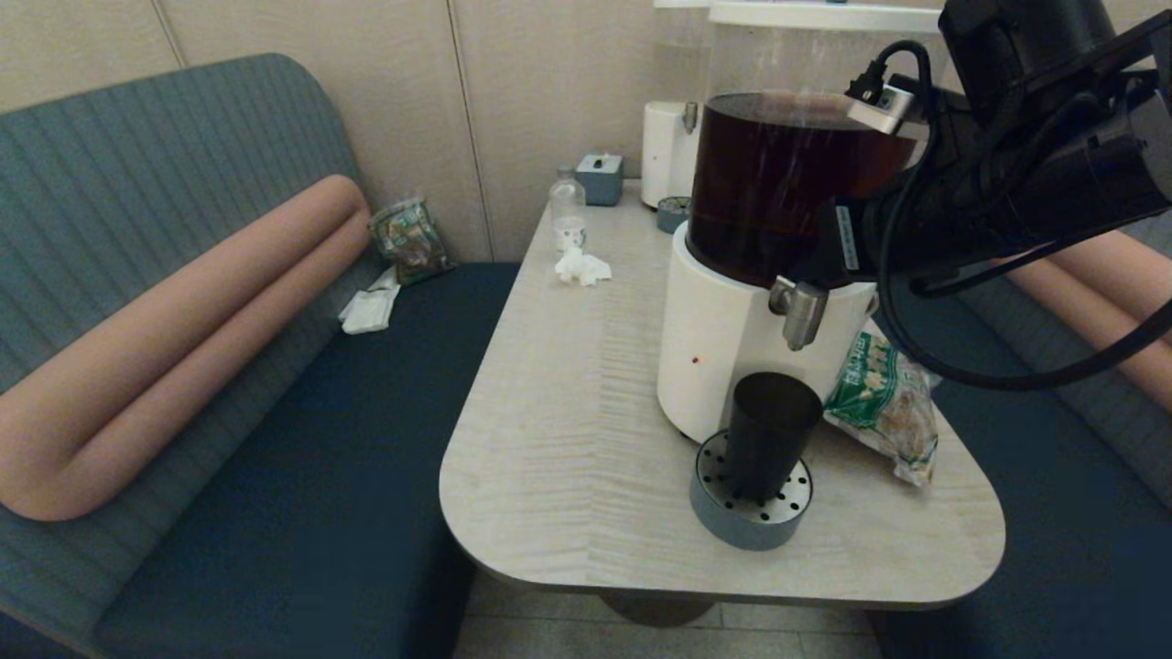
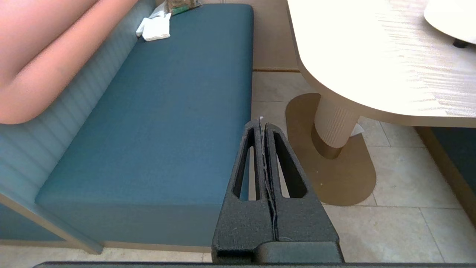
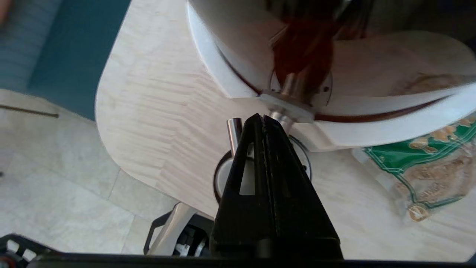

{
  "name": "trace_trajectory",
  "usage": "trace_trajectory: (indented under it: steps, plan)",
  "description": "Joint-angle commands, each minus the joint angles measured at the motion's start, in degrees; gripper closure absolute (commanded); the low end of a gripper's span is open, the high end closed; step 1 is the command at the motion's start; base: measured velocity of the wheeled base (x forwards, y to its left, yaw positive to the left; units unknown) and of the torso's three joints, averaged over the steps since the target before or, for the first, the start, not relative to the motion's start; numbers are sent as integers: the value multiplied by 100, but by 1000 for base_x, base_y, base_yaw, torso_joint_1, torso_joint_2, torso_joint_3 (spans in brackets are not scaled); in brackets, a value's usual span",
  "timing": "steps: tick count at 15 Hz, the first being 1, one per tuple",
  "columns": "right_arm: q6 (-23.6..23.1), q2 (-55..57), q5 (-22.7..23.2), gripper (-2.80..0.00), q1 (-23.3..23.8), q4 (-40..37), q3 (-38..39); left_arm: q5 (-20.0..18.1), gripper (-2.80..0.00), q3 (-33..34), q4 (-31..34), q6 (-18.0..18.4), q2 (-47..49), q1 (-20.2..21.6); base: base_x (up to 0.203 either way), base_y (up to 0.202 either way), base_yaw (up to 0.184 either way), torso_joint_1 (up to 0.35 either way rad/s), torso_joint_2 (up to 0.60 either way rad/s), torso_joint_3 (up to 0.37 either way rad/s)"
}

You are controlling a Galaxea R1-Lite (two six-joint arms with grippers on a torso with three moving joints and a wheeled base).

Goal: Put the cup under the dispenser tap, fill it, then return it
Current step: Turn on the faucet

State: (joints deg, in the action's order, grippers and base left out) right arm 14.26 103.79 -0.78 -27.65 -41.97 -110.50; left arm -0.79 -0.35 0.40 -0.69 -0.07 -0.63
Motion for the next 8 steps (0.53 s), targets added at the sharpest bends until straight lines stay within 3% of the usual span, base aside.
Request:
trace_trajectory:
  steps: [1, 8]
  plan:
    - [7, 53, 60, 0, -4, -35, 2, 0, 0, 0, 3, -1, -1, 2, 0, 0, 0, 0, 0, 0]
    - [-11, 8, -19, 0, 40, 5, 11, -2, 0, 0, 1, -1, -1, 2, 0, 0, 0, 0, 0, 0]
